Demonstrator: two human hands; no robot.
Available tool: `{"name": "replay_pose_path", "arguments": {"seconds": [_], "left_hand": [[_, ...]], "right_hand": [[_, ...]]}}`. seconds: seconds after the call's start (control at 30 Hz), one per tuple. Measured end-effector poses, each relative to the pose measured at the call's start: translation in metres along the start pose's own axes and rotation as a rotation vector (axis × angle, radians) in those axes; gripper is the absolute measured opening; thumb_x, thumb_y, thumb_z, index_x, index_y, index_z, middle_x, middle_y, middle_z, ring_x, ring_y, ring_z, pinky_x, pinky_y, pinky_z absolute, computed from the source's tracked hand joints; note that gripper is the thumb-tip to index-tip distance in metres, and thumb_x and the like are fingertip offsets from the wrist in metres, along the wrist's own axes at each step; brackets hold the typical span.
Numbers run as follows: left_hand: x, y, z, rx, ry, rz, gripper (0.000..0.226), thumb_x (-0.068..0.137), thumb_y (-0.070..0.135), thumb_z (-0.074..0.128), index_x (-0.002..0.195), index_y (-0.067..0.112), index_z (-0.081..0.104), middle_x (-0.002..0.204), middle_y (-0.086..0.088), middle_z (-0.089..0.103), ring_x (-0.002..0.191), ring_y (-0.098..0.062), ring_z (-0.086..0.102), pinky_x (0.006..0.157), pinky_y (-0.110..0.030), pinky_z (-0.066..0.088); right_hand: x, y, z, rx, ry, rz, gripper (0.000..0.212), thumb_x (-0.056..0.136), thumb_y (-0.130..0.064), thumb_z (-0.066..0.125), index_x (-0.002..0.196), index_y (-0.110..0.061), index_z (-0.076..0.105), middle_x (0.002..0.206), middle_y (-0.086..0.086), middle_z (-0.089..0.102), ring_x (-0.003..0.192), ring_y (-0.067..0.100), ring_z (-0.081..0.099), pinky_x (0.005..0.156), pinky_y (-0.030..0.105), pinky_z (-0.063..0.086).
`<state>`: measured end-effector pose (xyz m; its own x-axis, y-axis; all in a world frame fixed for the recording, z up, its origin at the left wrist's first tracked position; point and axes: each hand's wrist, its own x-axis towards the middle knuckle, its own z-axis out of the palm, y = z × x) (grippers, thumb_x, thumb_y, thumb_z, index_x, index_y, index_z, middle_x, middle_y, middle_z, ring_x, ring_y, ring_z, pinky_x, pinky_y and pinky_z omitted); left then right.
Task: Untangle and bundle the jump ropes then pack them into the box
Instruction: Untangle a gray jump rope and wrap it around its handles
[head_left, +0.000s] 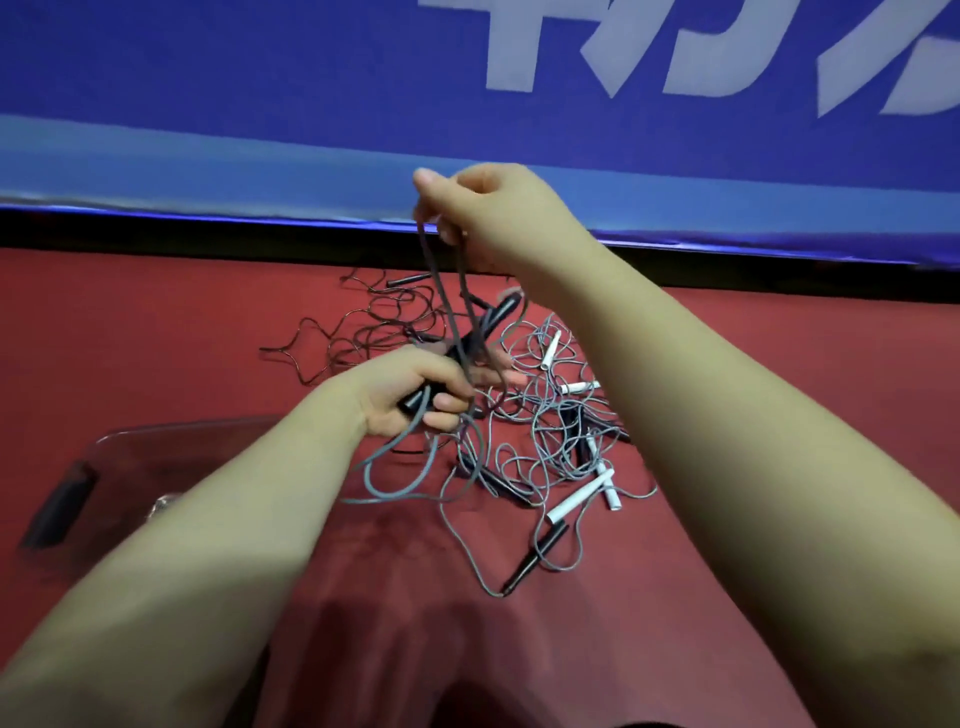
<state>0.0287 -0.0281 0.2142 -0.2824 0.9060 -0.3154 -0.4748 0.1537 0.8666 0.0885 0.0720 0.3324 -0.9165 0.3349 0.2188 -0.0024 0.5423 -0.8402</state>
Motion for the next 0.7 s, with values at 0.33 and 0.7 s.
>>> {"name": "replay_pose_path", "arguments": {"seconds": [0.33, 0.7], "left_hand": [[-0.023, 0.074, 0.022, -0.241, -0.154, 0.398, 0.033, 0.041, 0.006, 0.067, 0.072, 0.01, 0.057, 0.059, -0.001, 0.045, 0.033, -0.005, 0.031, 0.033, -0.015, 0.023], [-0.034, 0.097, 0.007, -0.281, 0.178, 0.376, 0.005, 0.079, 0.006, 0.043, 0.074, 0.008, 0.045, 0.063, -0.002, 0.048, 0.034, -0.005, 0.028, 0.034, -0.013, 0.02]], "right_hand": [[-0.041, 0.095, -0.008, 0.346, -0.099, 0.272, 0.02, 0.098, -0.03, 0.046, 0.117, -0.025, 0.049, 0.103, -0.002, 0.057, 0.067, 0.007, 0.047, 0.061, 0.021, 0.036], [-0.028, 0.131, 0.043, -0.295, -0.163, 0.316, 0.043, 0.102, -0.033, 0.03, 0.114, 0.001, 0.054, 0.099, 0.018, 0.058, 0.071, 0.019, 0.049, 0.065, 0.029, 0.04]]}}
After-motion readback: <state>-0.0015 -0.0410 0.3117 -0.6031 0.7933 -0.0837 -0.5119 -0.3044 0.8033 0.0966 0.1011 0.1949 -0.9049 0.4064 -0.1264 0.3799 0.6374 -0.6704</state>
